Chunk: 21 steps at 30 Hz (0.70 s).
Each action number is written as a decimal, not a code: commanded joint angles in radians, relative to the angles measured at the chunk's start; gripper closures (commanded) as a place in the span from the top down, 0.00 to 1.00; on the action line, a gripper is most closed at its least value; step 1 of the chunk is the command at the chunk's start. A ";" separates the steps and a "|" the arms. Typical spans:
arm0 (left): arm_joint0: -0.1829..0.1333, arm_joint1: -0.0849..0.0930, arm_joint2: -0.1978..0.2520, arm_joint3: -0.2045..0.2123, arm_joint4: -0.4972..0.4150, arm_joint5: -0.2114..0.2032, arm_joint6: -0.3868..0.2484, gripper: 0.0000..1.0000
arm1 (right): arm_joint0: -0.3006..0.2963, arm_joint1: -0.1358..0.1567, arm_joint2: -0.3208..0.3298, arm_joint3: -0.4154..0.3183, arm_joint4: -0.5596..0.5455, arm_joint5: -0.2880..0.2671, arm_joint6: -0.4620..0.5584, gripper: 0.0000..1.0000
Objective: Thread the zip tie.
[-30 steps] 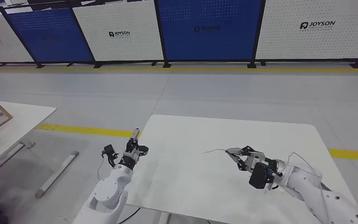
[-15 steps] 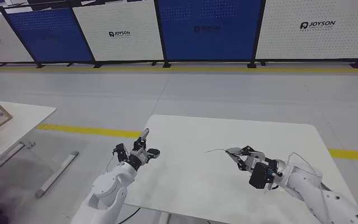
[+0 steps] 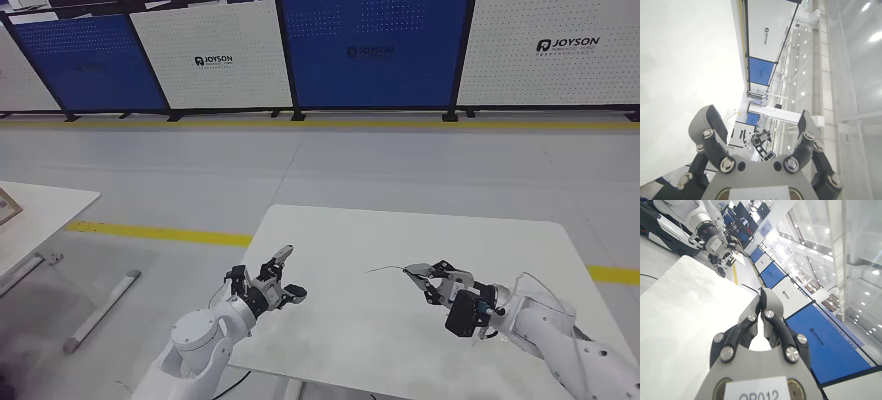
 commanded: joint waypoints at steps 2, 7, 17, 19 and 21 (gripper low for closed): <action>-0.010 0.002 0.031 0.035 0.016 0.001 -0.016 1.00 | -0.003 -0.001 0.001 -0.014 -0.015 0.009 0.015 0.00; -0.018 0.024 0.062 0.068 -0.137 0.001 -0.143 1.00 | 0.013 -0.002 -0.031 -0.054 -0.053 0.000 0.019 0.00; -0.046 0.095 0.104 0.047 -0.303 0.001 -0.078 1.00 | 0.107 0.013 -0.159 -0.062 -0.053 0.000 0.063 0.00; -0.046 0.095 0.104 0.047 -0.303 0.001 -0.078 1.00 | 0.107 0.013 -0.159 -0.062 -0.053 0.000 0.063 0.00; -0.046 0.095 0.104 0.047 -0.303 0.001 -0.078 1.00 | 0.107 0.013 -0.159 -0.062 -0.053 0.000 0.063 0.00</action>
